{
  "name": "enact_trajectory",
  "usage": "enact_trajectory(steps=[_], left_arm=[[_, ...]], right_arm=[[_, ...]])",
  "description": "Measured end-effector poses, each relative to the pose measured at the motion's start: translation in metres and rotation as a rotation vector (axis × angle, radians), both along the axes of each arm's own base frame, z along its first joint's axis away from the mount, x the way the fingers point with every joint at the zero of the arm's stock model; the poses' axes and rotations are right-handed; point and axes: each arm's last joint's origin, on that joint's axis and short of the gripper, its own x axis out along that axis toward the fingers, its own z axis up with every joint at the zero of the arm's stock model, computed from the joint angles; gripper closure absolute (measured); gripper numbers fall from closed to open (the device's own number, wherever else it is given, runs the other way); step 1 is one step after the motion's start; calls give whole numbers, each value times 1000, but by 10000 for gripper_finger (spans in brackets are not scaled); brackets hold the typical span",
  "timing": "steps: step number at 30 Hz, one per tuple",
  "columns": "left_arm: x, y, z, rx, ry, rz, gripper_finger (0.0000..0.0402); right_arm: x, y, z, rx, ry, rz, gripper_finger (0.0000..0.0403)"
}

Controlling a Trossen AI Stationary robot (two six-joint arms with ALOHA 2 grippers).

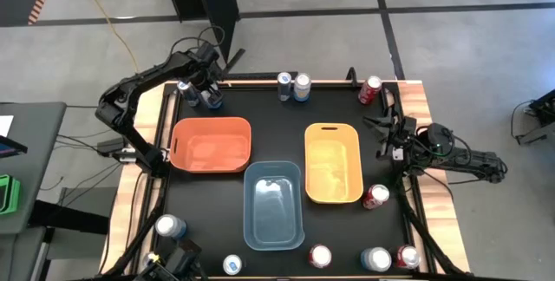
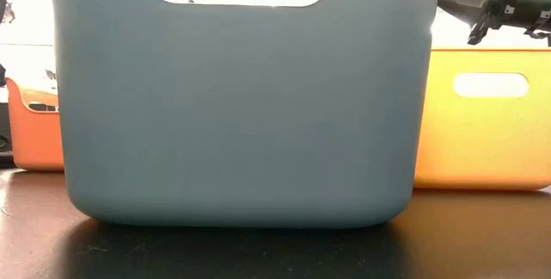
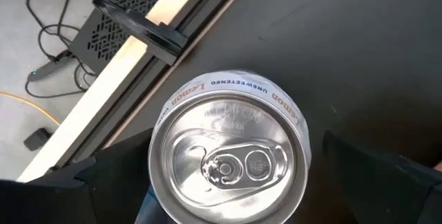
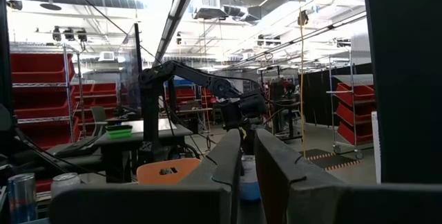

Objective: Sort soda cans
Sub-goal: Put the top left blue-white soda can into the blue bin

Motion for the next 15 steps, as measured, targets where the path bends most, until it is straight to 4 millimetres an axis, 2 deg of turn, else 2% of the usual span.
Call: enact_trajectory(steps=[15], left_arm=[[6,5,-13,-6,51,-12,4]], right_arm=[[0,0,0,-1,0,0,341]])
